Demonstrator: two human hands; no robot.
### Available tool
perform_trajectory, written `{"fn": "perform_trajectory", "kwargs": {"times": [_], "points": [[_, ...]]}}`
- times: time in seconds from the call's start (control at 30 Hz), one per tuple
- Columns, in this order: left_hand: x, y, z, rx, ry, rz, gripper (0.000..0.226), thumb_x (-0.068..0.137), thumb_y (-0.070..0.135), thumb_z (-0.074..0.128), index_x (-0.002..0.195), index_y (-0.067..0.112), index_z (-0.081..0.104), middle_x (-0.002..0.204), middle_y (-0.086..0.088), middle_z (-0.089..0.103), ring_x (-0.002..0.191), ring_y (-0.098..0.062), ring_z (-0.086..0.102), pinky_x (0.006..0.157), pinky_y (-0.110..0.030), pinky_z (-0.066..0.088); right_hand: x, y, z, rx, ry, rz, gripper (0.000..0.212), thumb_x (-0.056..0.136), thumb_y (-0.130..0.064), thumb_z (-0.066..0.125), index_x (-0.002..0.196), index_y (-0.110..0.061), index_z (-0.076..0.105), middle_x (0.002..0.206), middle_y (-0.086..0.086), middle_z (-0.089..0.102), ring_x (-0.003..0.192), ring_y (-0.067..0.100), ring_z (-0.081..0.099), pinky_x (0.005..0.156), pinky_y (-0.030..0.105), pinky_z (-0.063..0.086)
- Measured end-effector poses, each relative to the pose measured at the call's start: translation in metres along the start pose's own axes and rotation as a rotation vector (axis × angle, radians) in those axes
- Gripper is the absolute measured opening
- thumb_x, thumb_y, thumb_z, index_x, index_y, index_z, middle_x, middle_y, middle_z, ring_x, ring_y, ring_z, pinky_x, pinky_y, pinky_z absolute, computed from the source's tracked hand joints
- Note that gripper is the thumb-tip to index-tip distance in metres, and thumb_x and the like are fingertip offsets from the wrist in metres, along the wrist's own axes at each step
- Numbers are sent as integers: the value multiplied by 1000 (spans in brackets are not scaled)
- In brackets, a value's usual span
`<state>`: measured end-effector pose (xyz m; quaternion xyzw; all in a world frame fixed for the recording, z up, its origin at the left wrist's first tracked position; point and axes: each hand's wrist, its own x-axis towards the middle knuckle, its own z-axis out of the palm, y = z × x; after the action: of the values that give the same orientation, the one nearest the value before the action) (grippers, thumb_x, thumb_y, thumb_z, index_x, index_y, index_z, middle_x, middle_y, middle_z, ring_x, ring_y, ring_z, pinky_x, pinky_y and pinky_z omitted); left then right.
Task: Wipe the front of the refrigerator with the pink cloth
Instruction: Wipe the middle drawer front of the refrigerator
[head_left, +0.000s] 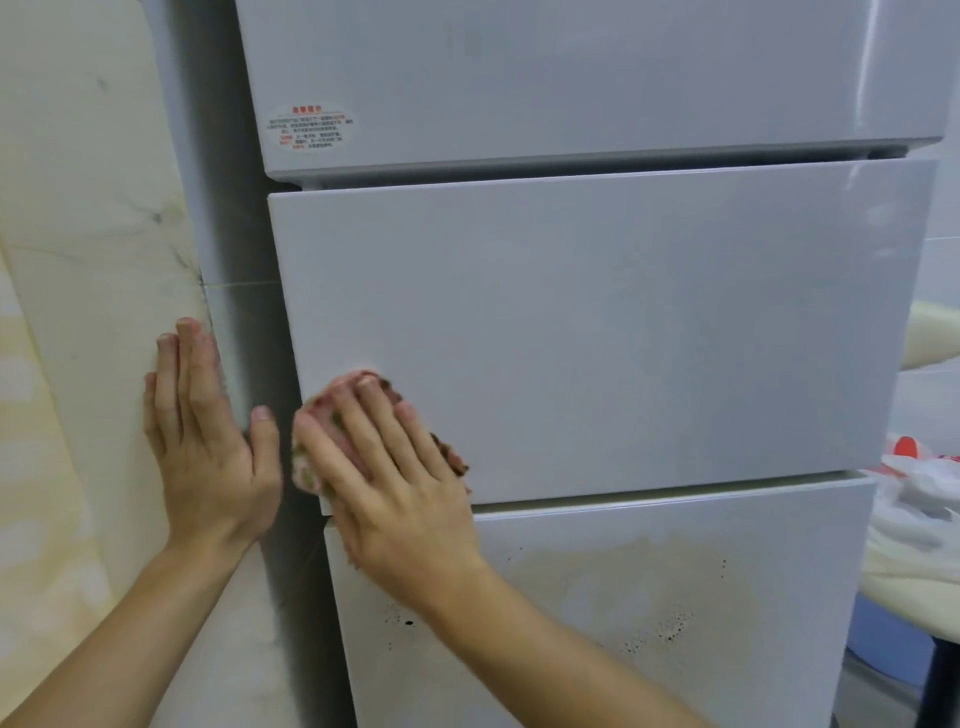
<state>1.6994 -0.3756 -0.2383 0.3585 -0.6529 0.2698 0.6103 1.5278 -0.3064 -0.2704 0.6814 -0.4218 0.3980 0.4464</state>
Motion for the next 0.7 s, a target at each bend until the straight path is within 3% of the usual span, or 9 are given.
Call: {"fn": "perform_trajectory", "kwargs": {"times": [0.13,0.23,0.3,0.37,0.43,0.5,0.63,0.7], "points": [[1,2,0,-24,6,4,75,97,16,44,164,1,13,173,-5,9,162,-18,1,130,-55,7,-17,30,-17,-26,-103,-141,70,99,-20,53,165,-21,30,174,9,17,163,27,6,133,43,8],[1,0,2,-26,24,19,73,100,19,41,166,15,11,173,5,3,162,-31,8,127,-64,15,-39,75,-39,-3,-61,-90,70,97,-16,62,162,-19,37,172,10,24,162,28,14,132,45,16],[0,-7,7,-28,15,-3,73,102,23,38,166,22,4,175,5,1,160,-38,13,125,-67,17,-59,120,-62,16,15,16,62,100,-17,64,159,-19,44,171,8,28,161,29,21,130,47,20],[-1,-12,10,-37,3,-39,72,103,26,37,167,20,5,176,0,3,161,-37,12,125,-68,16,-86,176,-87,-45,94,160,55,107,-25,53,160,-18,41,174,0,21,161,28,18,131,47,17],[-1,-11,9,-37,-3,-53,73,102,26,37,167,21,4,176,1,2,161,-36,10,125,-67,16,-112,224,-112,-82,153,388,57,109,-33,43,162,-19,31,176,-2,11,163,25,11,132,51,11],[0,-1,4,-29,17,-44,74,100,23,40,166,20,8,174,3,2,162,-32,7,126,-66,14,-122,250,-124,-36,235,657,62,110,-36,40,165,-13,24,176,8,10,163,26,6,130,58,9],[1,6,0,-16,41,-45,77,95,16,44,163,0,15,173,-10,11,161,-20,1,130,-55,5,-87,222,-101,46,433,986,66,112,-36,34,167,-6,13,175,16,4,163,33,0,132,52,0],[0,4,0,-28,25,-44,78,94,15,46,163,-1,15,173,-13,13,162,-25,5,131,-52,4,-64,199,-89,19,464,985,67,112,-36,33,166,-4,13,175,20,4,162,37,0,132,51,-1]]}}
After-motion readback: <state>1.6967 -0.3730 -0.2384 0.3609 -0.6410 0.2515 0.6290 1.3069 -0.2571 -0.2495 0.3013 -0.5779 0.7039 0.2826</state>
